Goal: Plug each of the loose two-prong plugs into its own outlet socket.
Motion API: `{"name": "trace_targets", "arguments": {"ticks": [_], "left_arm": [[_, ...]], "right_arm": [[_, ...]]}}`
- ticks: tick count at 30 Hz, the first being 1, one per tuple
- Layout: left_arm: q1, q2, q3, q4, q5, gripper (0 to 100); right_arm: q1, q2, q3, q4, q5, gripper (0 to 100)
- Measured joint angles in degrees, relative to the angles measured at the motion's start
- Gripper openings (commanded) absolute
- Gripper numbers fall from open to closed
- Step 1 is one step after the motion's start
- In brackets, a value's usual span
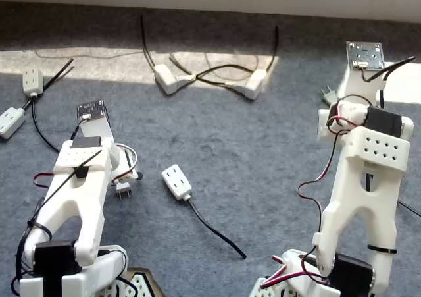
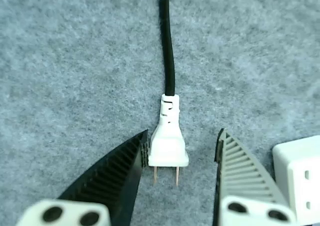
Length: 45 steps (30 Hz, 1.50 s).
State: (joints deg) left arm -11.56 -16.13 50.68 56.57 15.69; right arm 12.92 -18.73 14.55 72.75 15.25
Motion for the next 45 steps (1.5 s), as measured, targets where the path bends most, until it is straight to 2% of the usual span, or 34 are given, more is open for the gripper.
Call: {"name": "trace_targets", "arguments": {"ticks": [7,10,16,25,32,45], "left_arm": [[0.1,0.0,-6.1,3.8,0.0,23],[2.4,0.0,-5.1,4.3,0.0,23],[3.2,0.0,-1.4,0.4,0.2,23],[3.2,0.0,-0.1,-0.3,0.1,23],[-1.8,0.0,0.4,-0.1,-3.6,23],[-2.1,0.0,1.1,-0.1,-4.7,22]], "right_arm": [[-0.2,0.0,0.0,0.0,0.0,18.1],[0.0,0.0,0.0,0.0,0.0,18.1],[-0.4,0.0,0.0,0.0,0.0,18.1],[-0.4,0.0,0.0,0.0,0.0,18.1],[-0.5,0.0,0.0,0.0,0.0,18.1],[-0.7,0.0,2.5,0.0,0.0,18.1]]}}
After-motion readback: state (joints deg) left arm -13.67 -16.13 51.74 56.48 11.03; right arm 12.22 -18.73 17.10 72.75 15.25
